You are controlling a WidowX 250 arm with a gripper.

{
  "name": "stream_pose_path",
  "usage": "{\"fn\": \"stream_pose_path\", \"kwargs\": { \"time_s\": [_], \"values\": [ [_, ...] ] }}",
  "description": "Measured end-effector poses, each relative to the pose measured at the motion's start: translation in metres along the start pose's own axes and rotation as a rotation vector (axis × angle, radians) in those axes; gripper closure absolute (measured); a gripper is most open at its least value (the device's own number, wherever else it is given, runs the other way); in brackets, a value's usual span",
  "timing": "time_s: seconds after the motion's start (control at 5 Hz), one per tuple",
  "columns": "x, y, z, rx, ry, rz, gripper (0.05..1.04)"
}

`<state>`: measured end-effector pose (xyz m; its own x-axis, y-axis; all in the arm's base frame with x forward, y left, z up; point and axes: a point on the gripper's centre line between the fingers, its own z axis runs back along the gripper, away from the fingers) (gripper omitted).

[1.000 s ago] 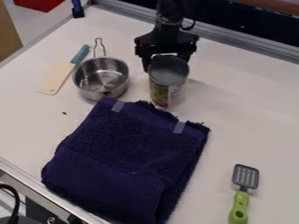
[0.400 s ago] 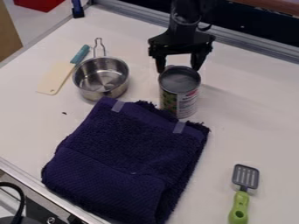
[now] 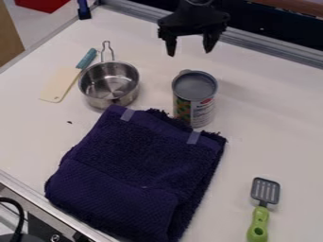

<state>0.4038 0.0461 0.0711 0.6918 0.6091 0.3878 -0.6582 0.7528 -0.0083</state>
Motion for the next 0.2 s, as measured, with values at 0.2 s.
{"fn": "stream_pose_path", "kwargs": {
  "time_s": [0.2],
  "values": [
    [0.0246,0.0208,0.0017,0.008,-0.004,0.018,0.085]
  ]
}}
